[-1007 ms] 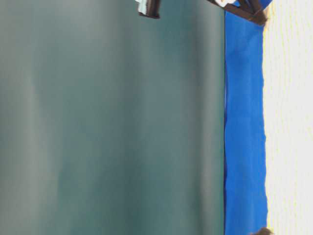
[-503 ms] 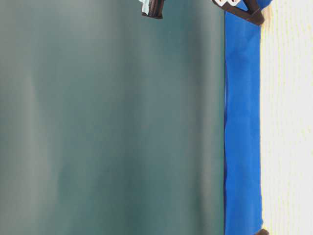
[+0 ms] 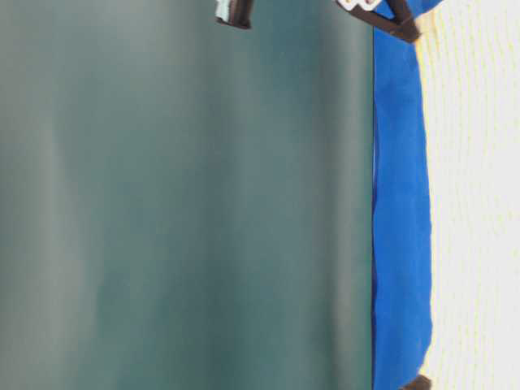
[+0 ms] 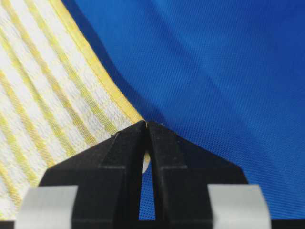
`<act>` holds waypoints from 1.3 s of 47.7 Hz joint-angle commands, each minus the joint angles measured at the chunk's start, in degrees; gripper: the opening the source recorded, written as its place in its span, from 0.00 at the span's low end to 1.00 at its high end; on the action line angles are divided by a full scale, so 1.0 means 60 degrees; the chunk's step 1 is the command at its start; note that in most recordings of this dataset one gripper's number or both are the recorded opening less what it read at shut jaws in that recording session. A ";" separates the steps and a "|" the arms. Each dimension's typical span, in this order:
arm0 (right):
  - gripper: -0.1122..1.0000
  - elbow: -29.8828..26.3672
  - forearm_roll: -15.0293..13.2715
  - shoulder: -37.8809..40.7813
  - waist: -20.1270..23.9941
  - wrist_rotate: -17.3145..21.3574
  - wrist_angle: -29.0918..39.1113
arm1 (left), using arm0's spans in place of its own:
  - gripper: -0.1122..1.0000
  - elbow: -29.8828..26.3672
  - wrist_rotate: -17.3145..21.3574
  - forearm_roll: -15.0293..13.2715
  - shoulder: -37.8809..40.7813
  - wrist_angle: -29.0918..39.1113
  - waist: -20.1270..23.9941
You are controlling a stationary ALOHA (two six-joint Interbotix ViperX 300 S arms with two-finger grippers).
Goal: Fold the yellow towel.
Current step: 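Lift the top corners and fold them down toward the bottom edge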
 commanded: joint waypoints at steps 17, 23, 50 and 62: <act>0.12 -0.0029 0.0029 -0.0718 -0.0088 -0.0044 0.0308 | 0.14 -0.0132 -0.0044 -0.0029 -0.0762 0.0220 -0.0073; 0.12 0.0015 0.0044 -0.0850 -0.0029 0.0015 0.0308 | 0.14 -0.0044 -0.0132 -0.0029 -0.0937 0.0220 -0.0293; 0.12 0.0981 0.1011 -0.3091 0.1890 0.0381 0.1172 | 0.14 0.1069 -0.1274 -0.0103 -0.3179 0.0615 -0.2388; 0.12 0.1392 0.1846 -0.3721 0.3428 0.0381 0.1187 | 0.14 0.1509 -0.1641 -0.0103 -0.3823 0.0586 -0.3896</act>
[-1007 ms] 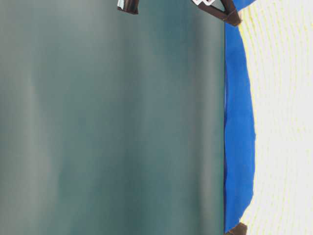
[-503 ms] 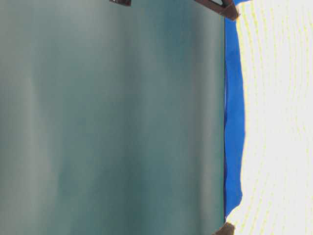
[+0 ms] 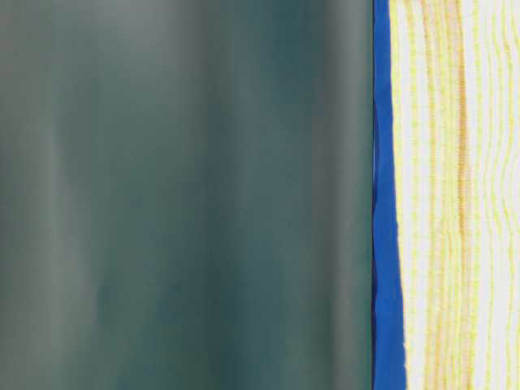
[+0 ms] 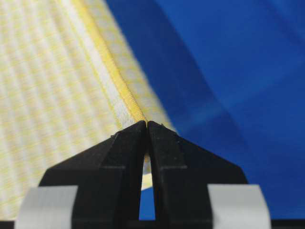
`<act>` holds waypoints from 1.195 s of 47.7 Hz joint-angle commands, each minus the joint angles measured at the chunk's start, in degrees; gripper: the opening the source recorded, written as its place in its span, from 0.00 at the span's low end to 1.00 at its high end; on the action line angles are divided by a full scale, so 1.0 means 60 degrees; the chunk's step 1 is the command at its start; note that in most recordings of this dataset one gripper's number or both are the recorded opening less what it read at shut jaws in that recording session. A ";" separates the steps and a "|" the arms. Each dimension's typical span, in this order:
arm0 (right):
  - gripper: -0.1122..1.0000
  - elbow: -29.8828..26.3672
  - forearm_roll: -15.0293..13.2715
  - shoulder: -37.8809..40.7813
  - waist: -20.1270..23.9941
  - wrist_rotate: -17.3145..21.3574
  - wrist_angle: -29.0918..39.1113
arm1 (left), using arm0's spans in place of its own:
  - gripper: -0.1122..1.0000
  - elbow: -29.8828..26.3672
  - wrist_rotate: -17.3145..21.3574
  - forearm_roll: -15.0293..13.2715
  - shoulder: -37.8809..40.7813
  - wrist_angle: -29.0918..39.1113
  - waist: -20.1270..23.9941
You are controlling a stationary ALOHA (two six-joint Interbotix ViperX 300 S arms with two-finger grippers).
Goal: Fold the yellow towel.
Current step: 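Lift the top corners and fold them down toward the bottom edge, then release the folded edge and open both grippers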
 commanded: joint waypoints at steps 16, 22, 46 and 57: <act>0.12 -0.0073 0.0894 0.0029 0.2051 -0.0015 -0.0029 | 0.14 0.0073 -0.0513 -0.0015 -0.0366 -0.0103 -0.2183; 0.12 -0.0073 0.1040 0.0088 0.2520 -0.0015 -0.0029 | 0.14 0.0088 -0.0513 -0.0029 -0.0337 -0.0132 -0.2490; 0.12 -0.0439 0.1113 0.0776 0.3398 -0.0015 0.0059 | 0.14 -0.0103 -0.0513 -0.0015 0.0015 0.0044 -0.2666; 0.12 -0.0527 0.1113 0.0923 0.3779 -0.0015 0.0132 | 0.14 -0.0161 -0.0527 -0.0015 0.0015 0.0044 -0.2988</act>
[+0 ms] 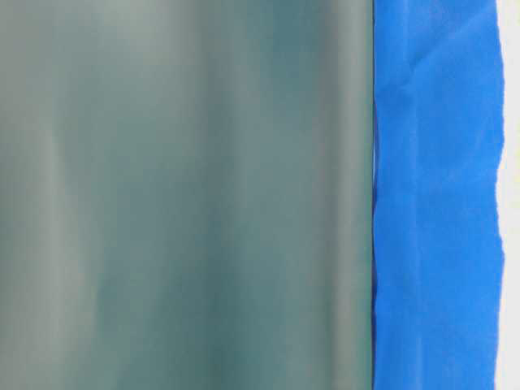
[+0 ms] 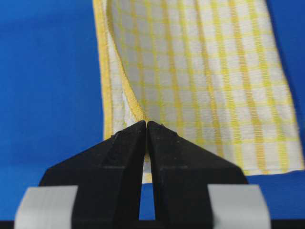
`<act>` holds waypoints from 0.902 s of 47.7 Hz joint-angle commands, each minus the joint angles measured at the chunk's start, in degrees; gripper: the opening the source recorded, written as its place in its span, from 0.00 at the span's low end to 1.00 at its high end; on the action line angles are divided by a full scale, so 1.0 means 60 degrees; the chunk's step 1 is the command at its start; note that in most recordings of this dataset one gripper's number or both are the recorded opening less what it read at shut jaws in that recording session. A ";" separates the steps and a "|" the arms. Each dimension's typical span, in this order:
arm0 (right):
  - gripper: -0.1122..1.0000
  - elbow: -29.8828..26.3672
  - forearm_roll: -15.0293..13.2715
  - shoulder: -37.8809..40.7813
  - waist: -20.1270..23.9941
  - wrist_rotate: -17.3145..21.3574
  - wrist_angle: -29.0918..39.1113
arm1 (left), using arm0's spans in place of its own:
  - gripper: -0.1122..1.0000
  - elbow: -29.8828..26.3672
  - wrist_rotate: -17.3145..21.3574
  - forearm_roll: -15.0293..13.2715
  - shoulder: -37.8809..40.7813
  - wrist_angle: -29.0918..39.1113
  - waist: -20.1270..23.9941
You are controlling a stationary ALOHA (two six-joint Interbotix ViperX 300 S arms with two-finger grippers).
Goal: Fold the yellow towel.
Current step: 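Release the folded edge and open both grippers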
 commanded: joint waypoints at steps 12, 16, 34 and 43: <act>0.13 -0.0220 0.0015 0.0015 0.0278 -0.0015 0.0029 | 0.29 -0.0161 0.0015 -0.0015 -0.0029 0.0015 -0.0205; 0.15 -0.0264 0.0015 0.0044 0.0264 -0.0015 0.0029 | 0.42 -0.0176 0.0015 0.0000 -0.0029 0.0044 -0.0220; 0.83 -0.0352 -0.0044 -0.0073 -0.0161 -0.0176 0.0029 | 0.64 -0.0483 0.0161 -0.0015 -0.0044 0.0322 0.0322; 0.79 -0.0264 -0.0146 -0.0234 -0.1230 -0.0205 0.0205 | 0.64 -0.0674 0.0337 0.0000 -0.0015 0.0791 0.1318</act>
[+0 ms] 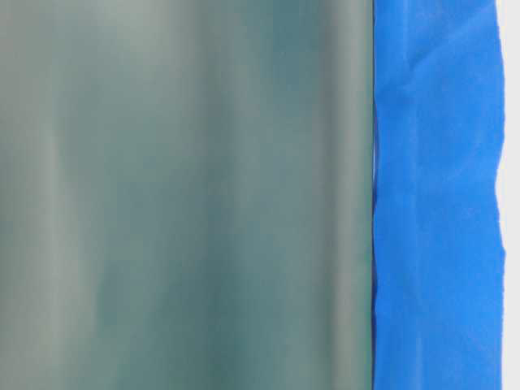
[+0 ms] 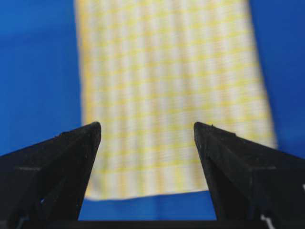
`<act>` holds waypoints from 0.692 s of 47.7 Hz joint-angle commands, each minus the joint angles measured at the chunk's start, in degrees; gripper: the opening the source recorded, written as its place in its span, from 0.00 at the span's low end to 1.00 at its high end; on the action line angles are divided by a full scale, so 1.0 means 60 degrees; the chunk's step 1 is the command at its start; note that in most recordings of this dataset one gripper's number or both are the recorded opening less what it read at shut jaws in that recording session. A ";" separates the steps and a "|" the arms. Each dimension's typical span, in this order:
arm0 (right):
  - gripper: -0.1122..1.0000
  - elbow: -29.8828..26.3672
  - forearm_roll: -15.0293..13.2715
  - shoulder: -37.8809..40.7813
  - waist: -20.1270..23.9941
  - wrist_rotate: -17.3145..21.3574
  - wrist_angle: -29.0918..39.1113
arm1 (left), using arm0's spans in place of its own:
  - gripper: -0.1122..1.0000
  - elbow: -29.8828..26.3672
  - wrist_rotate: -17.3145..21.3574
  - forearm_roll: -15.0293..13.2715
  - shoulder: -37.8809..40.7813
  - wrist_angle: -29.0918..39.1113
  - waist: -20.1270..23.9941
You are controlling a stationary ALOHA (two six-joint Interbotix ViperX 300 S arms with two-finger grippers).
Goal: Fold the yellow towel.
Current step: 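Release the folded edge and open both grippers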
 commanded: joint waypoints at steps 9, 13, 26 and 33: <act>0.79 -0.0146 -0.0439 -0.0073 -0.1333 -0.0015 0.0469 | 0.64 -0.0205 0.0630 -0.0015 -0.0015 0.0264 0.0879; 0.79 -0.0190 -0.0513 0.0044 -0.1582 -0.0029 0.0615 | 0.64 -0.0190 0.0776 0.0015 -0.0015 0.0278 0.0967; 0.79 -0.0322 -0.0630 0.1025 -0.2051 -0.0029 0.0469 | 0.64 0.0103 0.0952 -0.0015 0.0220 0.0220 0.1479; 0.79 -0.0425 -0.0630 0.1641 -0.2080 -0.0029 0.0293 | 0.68 0.0015 0.0952 -0.0015 0.1084 0.0205 0.1509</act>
